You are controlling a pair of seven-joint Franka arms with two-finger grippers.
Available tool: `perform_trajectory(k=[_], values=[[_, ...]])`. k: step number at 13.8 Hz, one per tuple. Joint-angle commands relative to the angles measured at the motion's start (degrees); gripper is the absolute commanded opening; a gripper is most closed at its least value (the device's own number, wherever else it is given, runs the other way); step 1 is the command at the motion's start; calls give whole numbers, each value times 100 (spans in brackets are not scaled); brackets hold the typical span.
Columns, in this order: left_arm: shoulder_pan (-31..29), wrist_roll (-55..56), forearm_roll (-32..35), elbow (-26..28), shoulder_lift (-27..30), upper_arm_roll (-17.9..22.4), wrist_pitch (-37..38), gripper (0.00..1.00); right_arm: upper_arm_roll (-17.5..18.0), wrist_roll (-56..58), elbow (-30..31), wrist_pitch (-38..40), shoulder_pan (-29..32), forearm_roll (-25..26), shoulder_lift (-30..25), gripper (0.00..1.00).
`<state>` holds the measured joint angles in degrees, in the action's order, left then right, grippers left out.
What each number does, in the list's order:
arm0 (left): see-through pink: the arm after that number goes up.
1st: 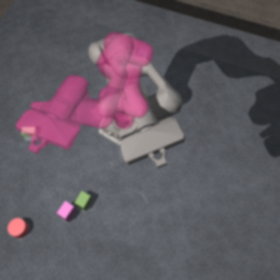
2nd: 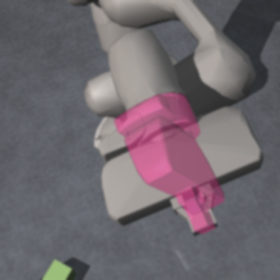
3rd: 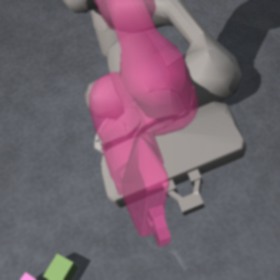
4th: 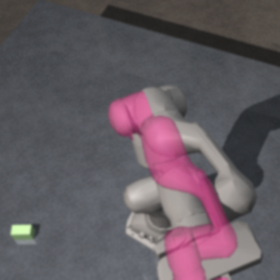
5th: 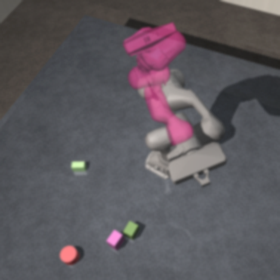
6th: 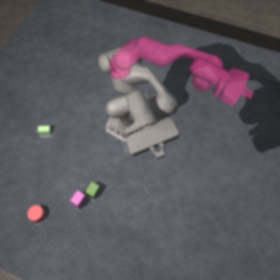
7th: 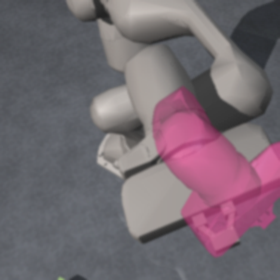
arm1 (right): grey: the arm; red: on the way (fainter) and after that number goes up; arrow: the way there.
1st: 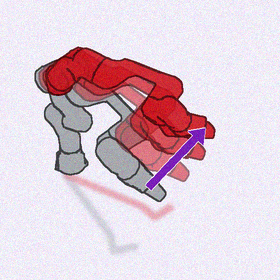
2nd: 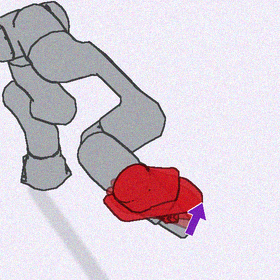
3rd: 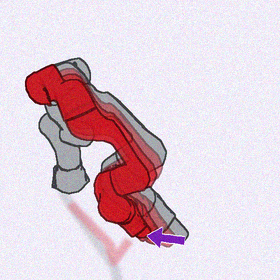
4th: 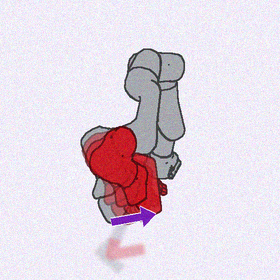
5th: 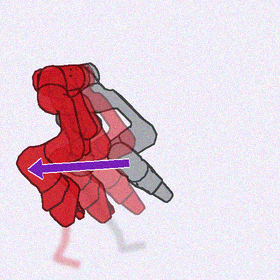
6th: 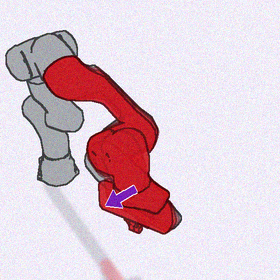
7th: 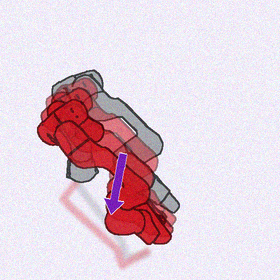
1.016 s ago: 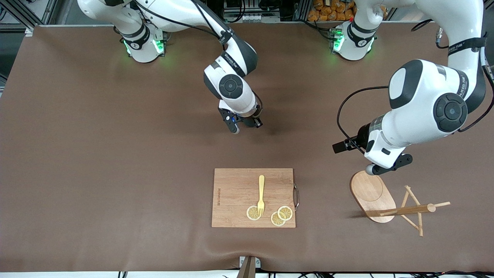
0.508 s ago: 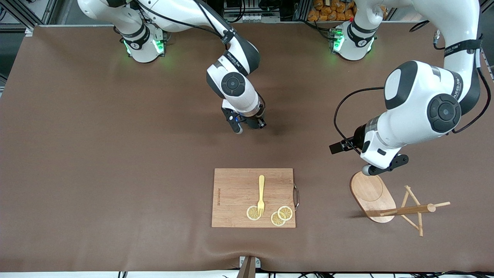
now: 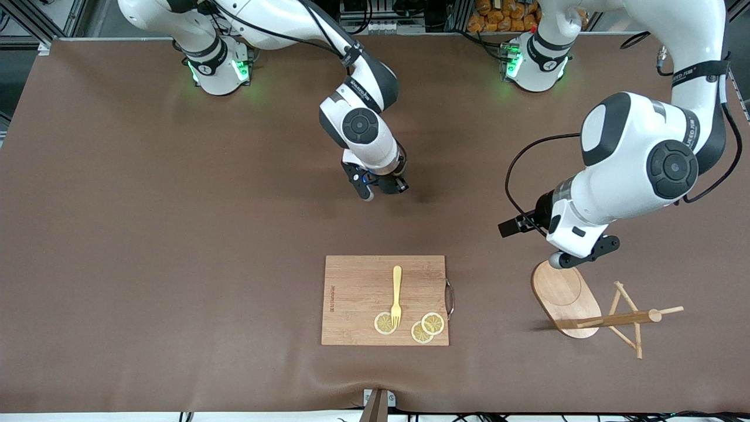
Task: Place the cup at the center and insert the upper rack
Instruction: 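Carry the teal mug with the right gripper toward the table center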
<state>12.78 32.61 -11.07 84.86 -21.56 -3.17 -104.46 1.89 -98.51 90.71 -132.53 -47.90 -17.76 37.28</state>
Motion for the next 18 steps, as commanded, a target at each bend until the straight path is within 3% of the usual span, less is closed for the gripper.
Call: perform_trajectory(k=[1, 3, 5, 6, 7, 8, 14, 15, 16, 18], values=[[-21, 87, -9, -294, -41, 27, 4, 100, -66, -125, -150, -10, -79, 10, 77, 14], [49, 96, -9, -313, -59, 18, -83, 100, -66, -125, -150, -10, -79, 10, 86, 21], [198, 131, 0, -321, -76, 27, -180, 100, -75, -125, -150, -10, -70, 1, 77, 39], [216, 149, -9, -313, -76, 9, -198, 100, -75, -125, -150, -1, -44, 1, 69, 60], [268, 157, -9, -312, -85, -8, -215, 100, -75, -125, -150, 33, -18, 9, 42, 67], [339, 166, -9, -312, -103, -8, -259, 100, -75, -125, -150, 60, -17, 10, 16, 81], [427, 281, 0, -312, -138, 18, -453, 100, -92, -72, -605, 866, 298, 10, -28, 88], [384, 281, -9, -312, -129, 18, -453, 100, -92, -20, -738, 1182, 421, 10, -72, 95], [409, 289, -18, -321, -155, 18, -470, 100, -84, 76, -791, 1438, 605, 10, -229, 100], [462, 342, -18, -321, -243, 18, -733, 100, -92, 706, -766, 1903, 930, 10, -571, 100]])
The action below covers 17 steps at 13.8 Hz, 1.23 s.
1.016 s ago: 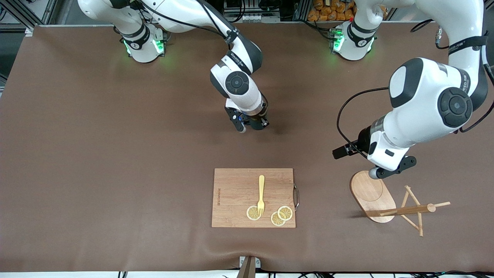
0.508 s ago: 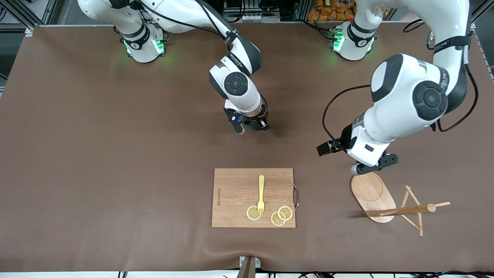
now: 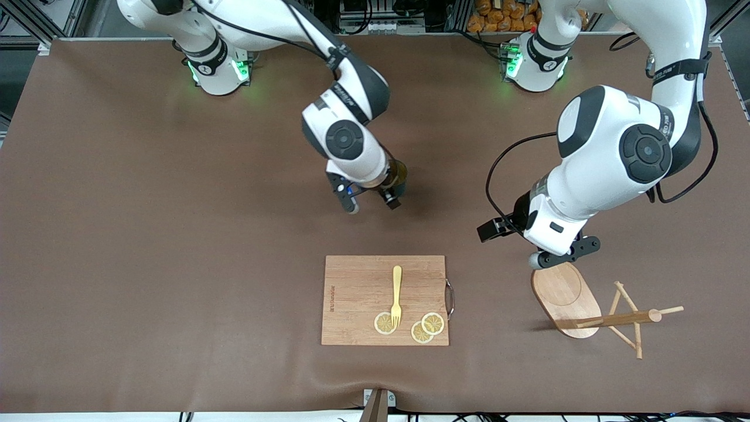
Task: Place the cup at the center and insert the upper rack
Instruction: 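Release the mug and retract the right gripper while the left gripper approaches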
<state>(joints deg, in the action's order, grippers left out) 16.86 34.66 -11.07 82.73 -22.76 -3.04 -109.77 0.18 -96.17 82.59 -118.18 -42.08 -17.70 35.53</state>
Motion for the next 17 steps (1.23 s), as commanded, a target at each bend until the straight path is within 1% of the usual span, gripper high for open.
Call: perform_trajectory(k=[1, 2, 4, 5, 7, 8, 10, 12, 13, 15, 17], values=[[55, 225, -9, -99, -132, -3, -247, 100, 79, 981, 46, 828, 602, 4, -545, 100], [72, 252, -9, -99, -141, -3, -256, 100, 79, 1447, 55, 1066, 865, 4, -704, 100], [326, 313, 43, -99, -263, 23, -387, 100, 79, 2440, 73, 1585, 1375, 4, -1020, 100], [458, 392, 244, -99, -316, 14, -466, 100, 79, 2967, 73, 1840, 1682, 4, -1169, 100], [818, 839, 919, -82, -334, -21, -467, 100, 79, 3987, 55, 2367, 2202, 13, -1372, 100], [1028, 1058, 1131, -81, -360, -30, -467, 100, 79, 4471, 64, 2561, 2474, 56, -1460, 100], [1485, 1568, 1291, -99, -457, 5, -475, 100, 88, 5569, 64, 2957, 2914, 493, -1636, 100], [1907, 1929, 1624, -99, -510, -3, -528, 100, 88, 6344, 82, 3203, 3056, 1170, -1768, 100], [2144, 2070, 1782, -99, -571, 5, -572, 100, 88, 6557, 82, 3239, 3109, 1286, -1873, 100], [2619, 2534, 2037, -108, -738, 23, -721, 100, 88, 7013, 82, 3362, 3319, 1305, -2066, 100], [3058, 3245, 2572, -117, -931, 23, -792, 100, 79, 8257, 169, 3363, 3565, 1453, -2373, 100]])
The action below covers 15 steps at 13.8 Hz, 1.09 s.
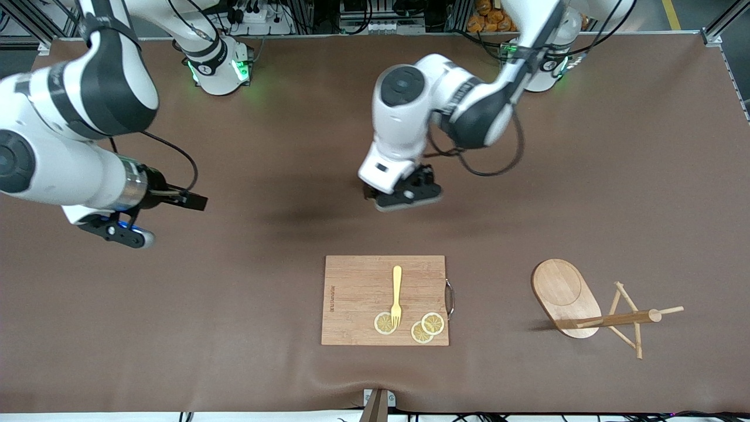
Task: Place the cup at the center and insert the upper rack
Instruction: 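Release the mug and retract the right gripper while the left gripper approaches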
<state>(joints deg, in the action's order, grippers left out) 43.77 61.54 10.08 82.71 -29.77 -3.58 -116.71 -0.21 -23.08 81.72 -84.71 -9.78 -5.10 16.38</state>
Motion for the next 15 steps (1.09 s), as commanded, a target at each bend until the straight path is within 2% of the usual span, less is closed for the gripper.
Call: perform_trajectory(k=[1, 5, 7, 9, 13, 15], values=[[586, 961, 703, -141, -353, 68, -106, 100, 126, 1468, 265, 25, 502, 246, -574, 100], [1255, 2325, 1697, -466, -968, 68, -124, 100, 127, 1825, 616, 51, 899, 247, -1180, 100], [1388, 2651, 1892, -502, -1074, 68, -150, 100, 153, 1650, 721, 69, 846, 290, -1461, 100], [1615, 2845, 1936, -502, -1136, 77, -194, 100, 153, 1640, 1125, -263, 890, 422, -1795, 100], [1906, 3661, 2147, -502, -1171, 94, -177, 100, 162, 1649, 1346, -379, 864, 431, -1902, 100], [2090, 4528, 2506, -458, -1294, 94, 6, 100, 153, 1649, 1294, -336, 873, 466, -1859, 100]])
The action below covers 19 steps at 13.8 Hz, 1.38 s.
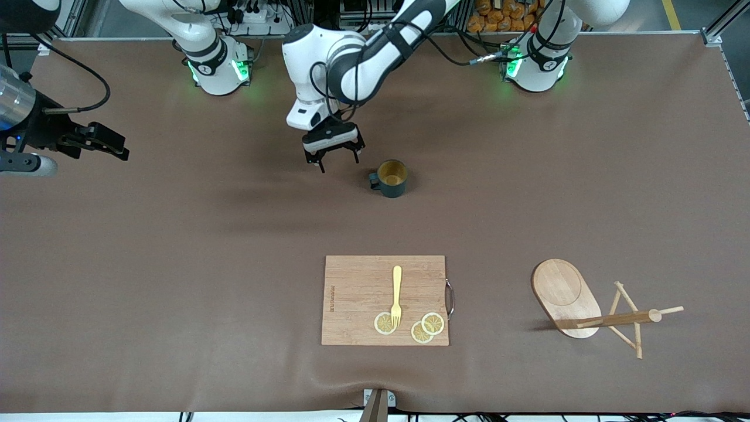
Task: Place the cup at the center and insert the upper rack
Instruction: 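Lower the left gripper onto the teal mug's handle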
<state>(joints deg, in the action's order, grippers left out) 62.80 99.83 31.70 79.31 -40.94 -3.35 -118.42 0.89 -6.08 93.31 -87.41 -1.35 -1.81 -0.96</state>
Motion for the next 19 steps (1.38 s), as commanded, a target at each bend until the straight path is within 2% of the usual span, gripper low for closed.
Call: perform_trajectory(k=[1, 3, 5, 10, 13, 16, 19], values=[[206, 1218, 511, -100, -212, 54, 397, 100, 43, -43, -13, -57, 29, 172, -89, 100], [206, 1635, 557, -100, -370, 45, 460, 100, 34, -17, -469, 92, 91, 181, 130, 100], [198, 1794, 495, -82, -440, 36, 469, 100, 25, 10, -743, 574, 108, 190, 298, 100], [198, 2006, 618, 22, -669, 45, 469, 100, 34, 510, -866, 559, 223, 233, 316, 100], [224, 1997, 1144, 76, -836, 36, 469, 100, 43, 502, -1008, 533, 231, 348, 307, 100], [250, 1971, 1189, 76, -845, 36, 469, 100, 43, 458, -973, 313, 231, 383, 263, 100], [347, 1997, 1565, 76, -933, 45, 469, 100, 43, 467, -1016, 339, 231, 383, 254, 100]])
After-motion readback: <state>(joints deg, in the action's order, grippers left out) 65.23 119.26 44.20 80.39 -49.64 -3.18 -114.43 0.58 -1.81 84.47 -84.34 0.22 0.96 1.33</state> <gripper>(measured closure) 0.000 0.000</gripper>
